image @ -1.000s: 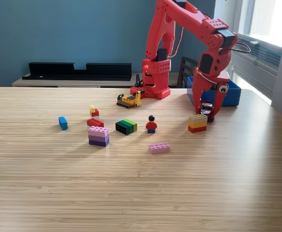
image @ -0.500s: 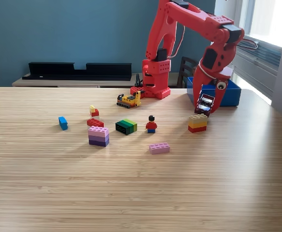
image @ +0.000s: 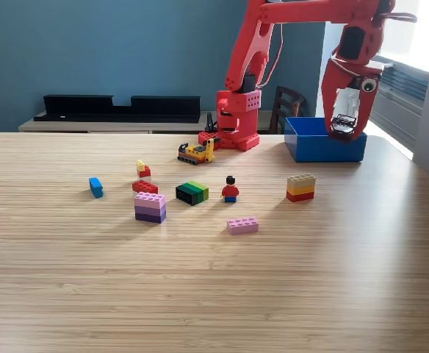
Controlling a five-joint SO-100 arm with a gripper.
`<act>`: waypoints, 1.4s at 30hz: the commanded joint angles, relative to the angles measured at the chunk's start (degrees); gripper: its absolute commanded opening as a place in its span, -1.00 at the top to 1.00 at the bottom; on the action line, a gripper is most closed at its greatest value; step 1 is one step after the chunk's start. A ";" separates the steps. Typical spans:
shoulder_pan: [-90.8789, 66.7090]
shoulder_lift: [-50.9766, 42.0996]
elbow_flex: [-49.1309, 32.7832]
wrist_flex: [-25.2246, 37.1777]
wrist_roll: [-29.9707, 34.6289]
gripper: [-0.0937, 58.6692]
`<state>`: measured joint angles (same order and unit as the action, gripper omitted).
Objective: Grasp a lego block and put it in the bin.
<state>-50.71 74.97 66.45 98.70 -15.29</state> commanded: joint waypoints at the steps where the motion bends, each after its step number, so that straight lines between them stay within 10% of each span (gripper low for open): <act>1: -7.47 2.20 -0.88 3.08 2.99 1.00; 27: -32.17 2.20 13.45 3.52 9.05 0.99; 34: -31.03 2.20 13.18 3.52 6.77 0.19; 42: -28.04 2.20 7.21 3.52 5.71 0.32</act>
<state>-79.54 74.97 79.19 99.14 -9.40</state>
